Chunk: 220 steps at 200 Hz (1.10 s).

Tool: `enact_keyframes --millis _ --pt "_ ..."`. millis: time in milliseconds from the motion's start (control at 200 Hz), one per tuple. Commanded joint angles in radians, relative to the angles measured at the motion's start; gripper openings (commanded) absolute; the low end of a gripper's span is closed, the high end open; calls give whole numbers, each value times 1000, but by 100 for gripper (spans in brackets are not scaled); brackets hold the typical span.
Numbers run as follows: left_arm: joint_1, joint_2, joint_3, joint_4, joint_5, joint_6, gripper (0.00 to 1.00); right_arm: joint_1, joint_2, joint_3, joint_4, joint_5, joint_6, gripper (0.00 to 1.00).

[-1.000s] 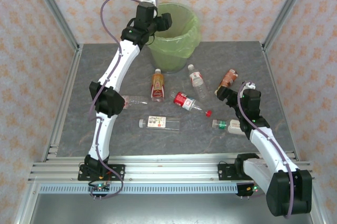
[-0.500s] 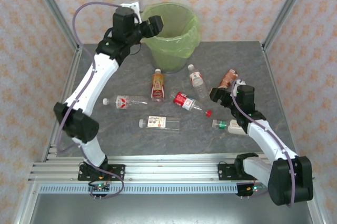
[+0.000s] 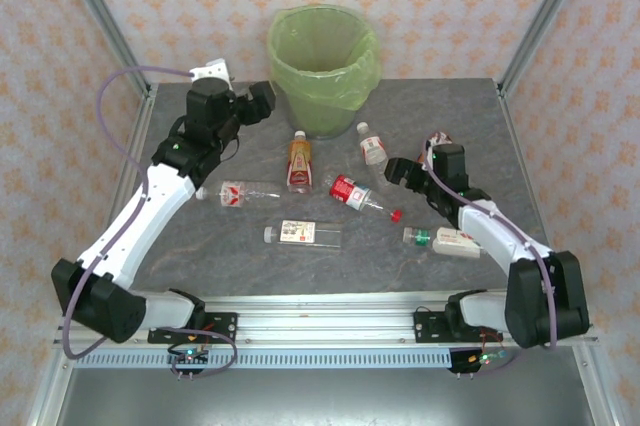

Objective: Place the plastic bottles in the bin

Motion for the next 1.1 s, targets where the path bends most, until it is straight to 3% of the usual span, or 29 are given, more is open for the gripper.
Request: enact_keyframes --millis 0,360,515,1096 --pt "-4 -64 -84 0 -103 -34 92 31 68 79 -69 49 -44 99" --pt "2 -137 -249 -8 -230 -153 100 102 314 299 -198 141 -89 99" --pt "6 -152 -260 -17 -234 -138 100 116 382 372 -259 210 -109 99" --pt "11 -151 -266 -65 -246 -141 100 119 665 673 -466 261 -262 98"
